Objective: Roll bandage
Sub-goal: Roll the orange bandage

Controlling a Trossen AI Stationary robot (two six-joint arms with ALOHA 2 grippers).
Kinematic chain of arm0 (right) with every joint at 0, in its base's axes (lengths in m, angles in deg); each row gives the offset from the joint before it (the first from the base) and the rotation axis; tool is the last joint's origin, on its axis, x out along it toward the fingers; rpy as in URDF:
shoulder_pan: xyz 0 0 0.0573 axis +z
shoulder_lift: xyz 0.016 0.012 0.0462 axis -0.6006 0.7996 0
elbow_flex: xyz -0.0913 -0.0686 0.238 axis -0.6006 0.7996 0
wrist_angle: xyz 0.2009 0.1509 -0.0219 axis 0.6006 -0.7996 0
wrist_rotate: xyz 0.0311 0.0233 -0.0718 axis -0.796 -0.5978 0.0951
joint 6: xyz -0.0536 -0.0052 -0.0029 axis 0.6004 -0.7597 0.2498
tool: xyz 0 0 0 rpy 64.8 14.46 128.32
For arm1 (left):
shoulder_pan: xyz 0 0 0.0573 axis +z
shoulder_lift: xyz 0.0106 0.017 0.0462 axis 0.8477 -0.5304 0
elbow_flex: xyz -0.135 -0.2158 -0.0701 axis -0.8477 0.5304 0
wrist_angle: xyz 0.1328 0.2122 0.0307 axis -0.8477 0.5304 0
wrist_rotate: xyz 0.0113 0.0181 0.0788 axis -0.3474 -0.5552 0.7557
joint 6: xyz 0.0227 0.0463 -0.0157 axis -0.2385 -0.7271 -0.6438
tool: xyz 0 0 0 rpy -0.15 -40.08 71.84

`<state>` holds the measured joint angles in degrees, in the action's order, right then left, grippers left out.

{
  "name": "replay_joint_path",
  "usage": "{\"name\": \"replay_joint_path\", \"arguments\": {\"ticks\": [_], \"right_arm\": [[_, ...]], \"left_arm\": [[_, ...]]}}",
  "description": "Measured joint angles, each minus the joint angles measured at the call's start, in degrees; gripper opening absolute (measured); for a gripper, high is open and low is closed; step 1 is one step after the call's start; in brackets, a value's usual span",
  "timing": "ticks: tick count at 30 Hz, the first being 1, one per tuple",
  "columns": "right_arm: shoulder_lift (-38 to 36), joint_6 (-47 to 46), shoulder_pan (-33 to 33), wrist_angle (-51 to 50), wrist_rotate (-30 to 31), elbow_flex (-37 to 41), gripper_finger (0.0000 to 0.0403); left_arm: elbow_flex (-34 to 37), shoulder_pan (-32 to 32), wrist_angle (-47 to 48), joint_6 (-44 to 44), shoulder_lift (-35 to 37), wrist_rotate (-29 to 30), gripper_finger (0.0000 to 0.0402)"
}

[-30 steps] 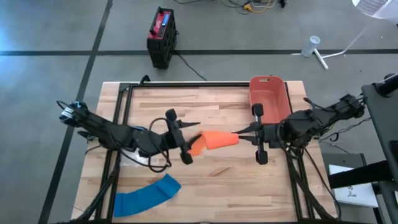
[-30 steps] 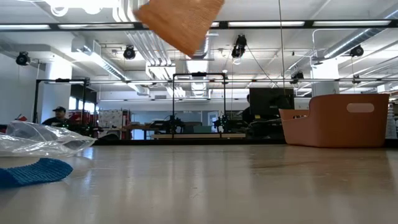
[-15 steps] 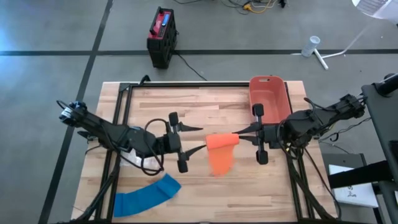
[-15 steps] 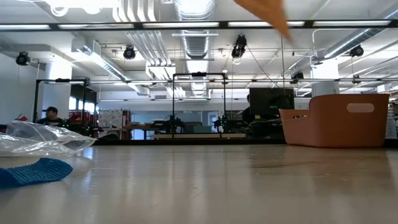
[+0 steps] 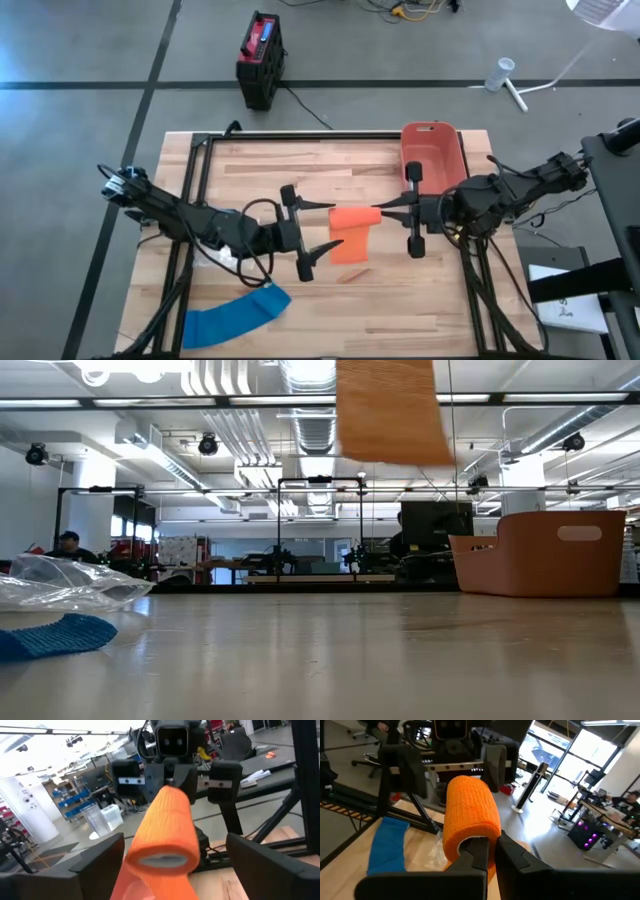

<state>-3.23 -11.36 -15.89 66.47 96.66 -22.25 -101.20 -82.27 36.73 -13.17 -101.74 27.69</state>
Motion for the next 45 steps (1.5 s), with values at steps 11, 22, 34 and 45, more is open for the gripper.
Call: {"name": "replay_joint_path", "arguments": {"ticks": [11, 22, 34, 45], "right_arm": [[0.0, 1.6, -0.1, 0.0, -0.2, 0.2, 0.0005], [0.0, 1.5, -0.1, -0.2, -0.3, 0.5, 0.0019], [-2.5, -3.7, -0.1, -9.1, -0.3, -1.3, 0.0145], [0.3, -6.3, -0.2, -2.6, -0.3, 1.2, 0.0221]], "left_arm": [[0.0, 2.8, 1.1, 8.4, -0.1, -0.8, 0.0304], [0.0, 3.3, 0.9, 10.0, -0.1, -4.6, 0.0126], [0.0, 3.4, 0.1, 10.7, 1.2, -4.1, 0.0044], [-0.1, 3.4, -1.5, 9.3, 1.6, -7.3, 0.0048]]}}
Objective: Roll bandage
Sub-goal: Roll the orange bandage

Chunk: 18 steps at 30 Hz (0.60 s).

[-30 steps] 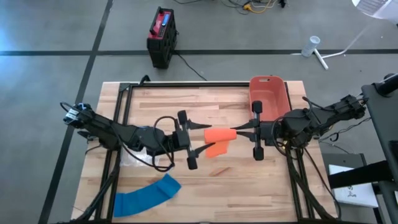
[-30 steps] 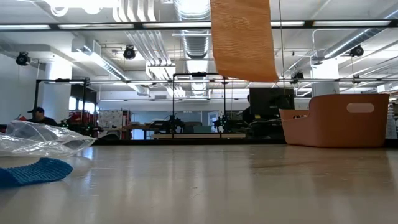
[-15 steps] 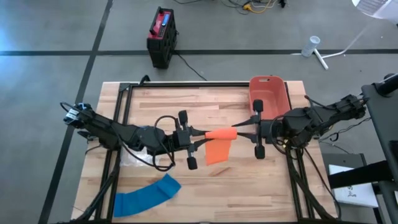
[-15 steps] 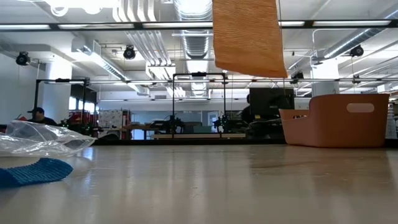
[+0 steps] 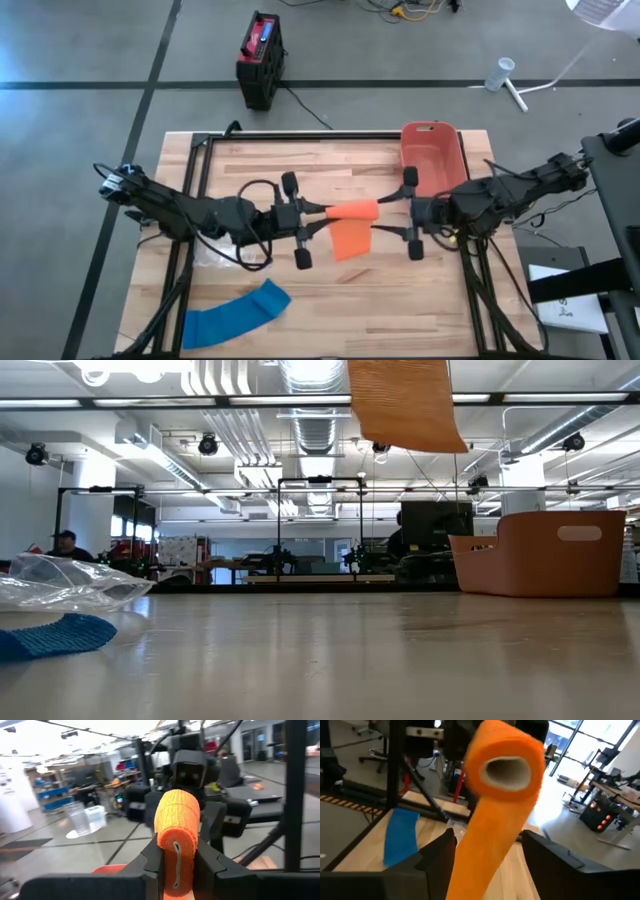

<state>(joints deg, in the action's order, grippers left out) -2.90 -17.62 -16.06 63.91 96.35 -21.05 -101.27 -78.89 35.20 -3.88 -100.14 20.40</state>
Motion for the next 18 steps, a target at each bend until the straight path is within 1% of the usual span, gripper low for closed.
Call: {"name": "replay_joint_path", "arguments": {"ticks": [4, 6, 8, 10, 12, 16, 17, 18], "right_arm": [[1.6, 1.8, -0.9, 4.3, 0.2, 0.0, 0.0225], [2.4, 2.4, -1.2, 4.6, 0.2, -0.1, 0.0216], [2.9, 2.6, -1.4, 4.3, -0.1, -0.1, 0.0198], [3.0, 3.6, -1.4, 4.6, -0.2, -0.2, 0.0168], [3.0, 4.5, -1.4, 4.6, -0.3, -0.2, 0.0127], [3.0, 6.8, -1.4, 4.7, -0.3, -0.2, 0.0025], [3.0, 7.7, -1.4, 4.9, -0.2, -0.2, 0.0013], [3.0, 8.6, -1.4, 5.2, 0.2, -0.2, 0.0011]], "left_arm": [[0.0, -0.1, -0.7, -0.1, -0.1, -2.6, 0.0048], [0.0, -0.1, -0.9, 0.0, -0.1, -3.4, 0.0048], [0.0, -0.2, -0.6, 0.0, -0.1, -3.5, 0.0049], [0.0, -0.2, -0.6, 0.0, -0.1, -3.5, 0.0049], [0.0, -0.2, -0.6, 0.0, -0.1, -3.6, 0.0049], [0.1, -0.2, -0.4, 1.5, -0.1, -6.1, 0.0049], [0.2, -0.2, -0.4, 2.0, -0.1, -6.9, 0.0049], [0.3, -0.2, -0.5, 2.6, -0.1, -7.5, 0.0049]]}}
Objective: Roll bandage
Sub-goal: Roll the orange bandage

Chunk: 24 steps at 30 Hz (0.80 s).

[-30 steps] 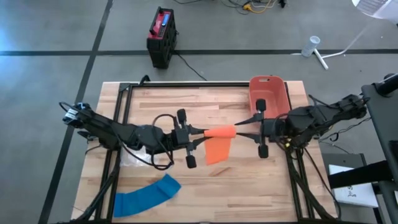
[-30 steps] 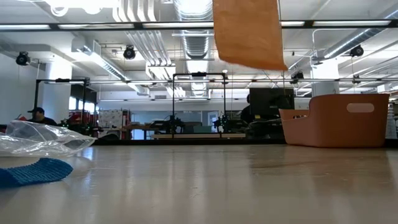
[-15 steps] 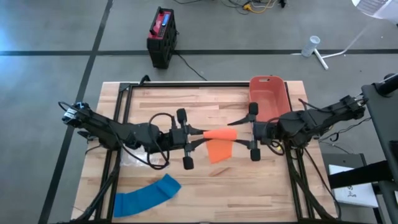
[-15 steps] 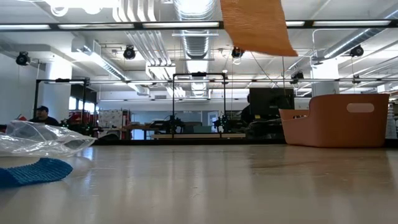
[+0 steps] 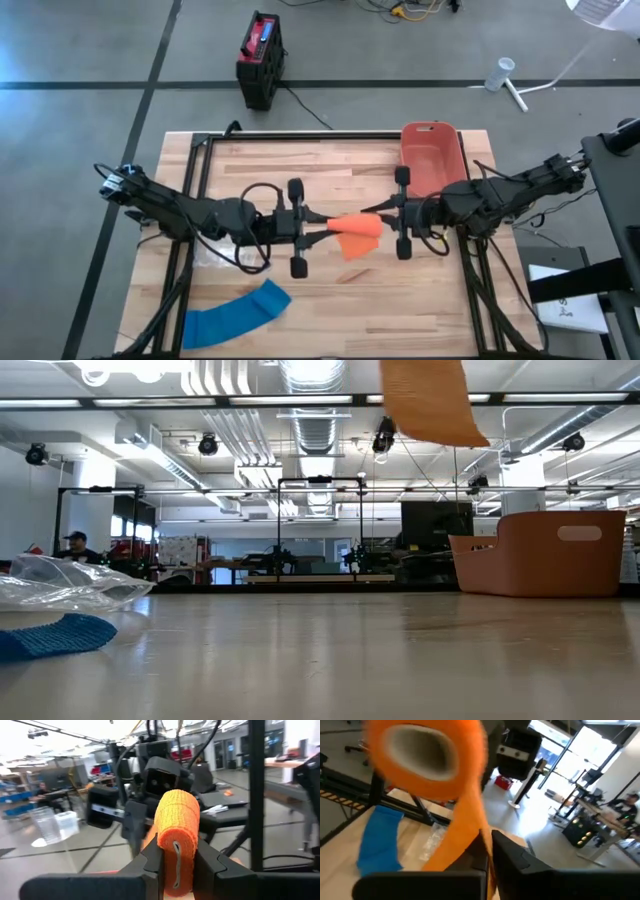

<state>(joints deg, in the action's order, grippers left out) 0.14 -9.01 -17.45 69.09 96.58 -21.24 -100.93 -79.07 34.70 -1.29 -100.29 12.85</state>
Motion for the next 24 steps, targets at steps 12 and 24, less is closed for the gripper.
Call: {"name": "replay_joint_path", "arguments": {"ticks": [12, 24], "right_arm": [[0.1, 3.7, -3.5, 0.6, 5.4, 1.5, 0.0001], [-0.9, 3.2, -7.0, 0.7, 7.6, 3.1, 0.0000]], "left_arm": [[0.5, 0.0, -1.7, 5.0, -0.9, -11.2, 0.0049], [0.5, 0.1, -2.7, 7.3, -2.2, -14.1, 0.0049]]}}
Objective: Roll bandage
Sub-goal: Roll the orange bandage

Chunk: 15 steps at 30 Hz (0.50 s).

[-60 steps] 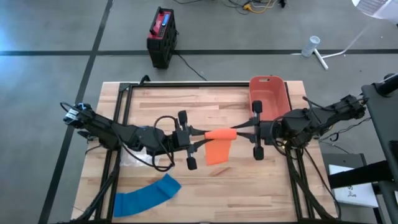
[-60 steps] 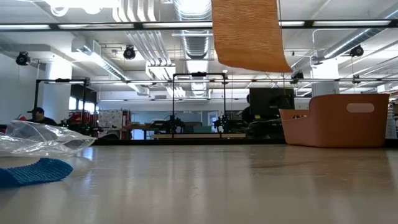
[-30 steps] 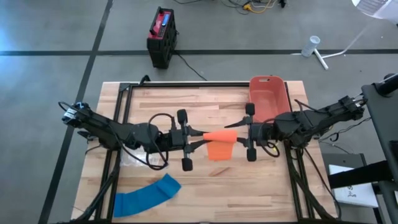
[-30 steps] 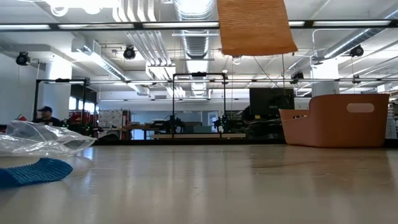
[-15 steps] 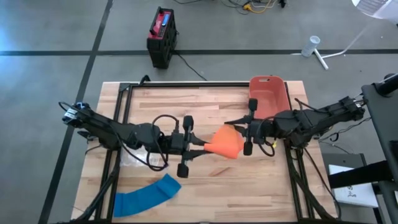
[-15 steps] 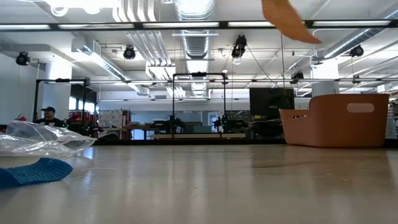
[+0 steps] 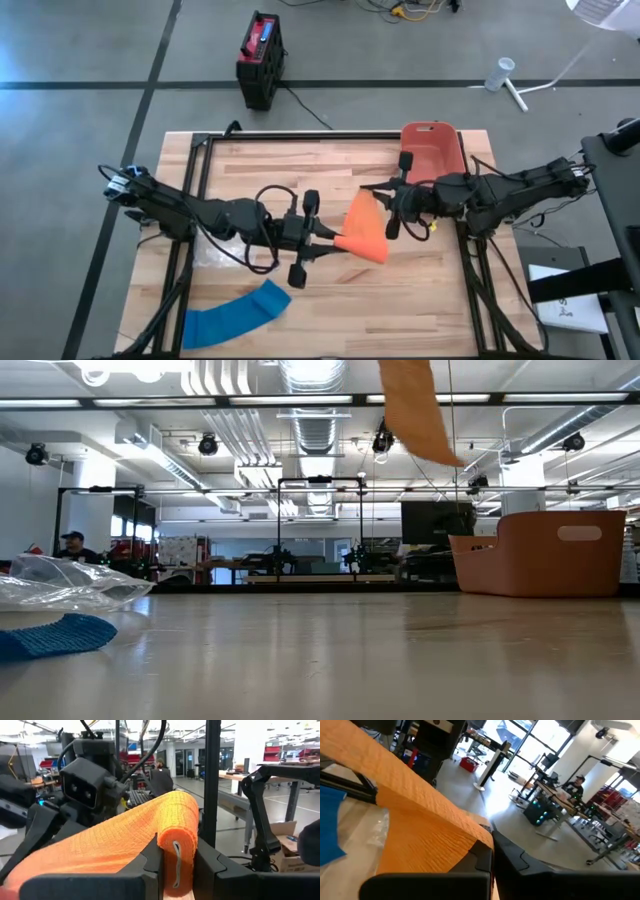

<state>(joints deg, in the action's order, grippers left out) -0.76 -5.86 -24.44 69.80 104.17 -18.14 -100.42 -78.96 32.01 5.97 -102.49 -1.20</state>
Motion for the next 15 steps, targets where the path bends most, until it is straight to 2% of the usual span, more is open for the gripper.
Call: {"name": "replay_joint_path", "arguments": {"ticks": [4, 10, 15], "right_arm": [[0.1, -3.6, 0.0, -1.3, -3.3, 1.6, 0.0000], [0.2, -12.2, -0.2, -4.3, -8.5, 2.4, 0.0005], [-0.7, -15.3, -0.2, -5.2, -12.2, 1.6, 0.0056]], "left_arm": [[0.0, -0.1, -2.6, -1.0, 0.0, 0.8, 0.0049], [0.0, -0.3, -3.3, -5.4, 0.2, 10.3, 0.0049], [0.0, -0.3, -3.4, -12.0, 0.3, 17.8, 0.0049]]}}
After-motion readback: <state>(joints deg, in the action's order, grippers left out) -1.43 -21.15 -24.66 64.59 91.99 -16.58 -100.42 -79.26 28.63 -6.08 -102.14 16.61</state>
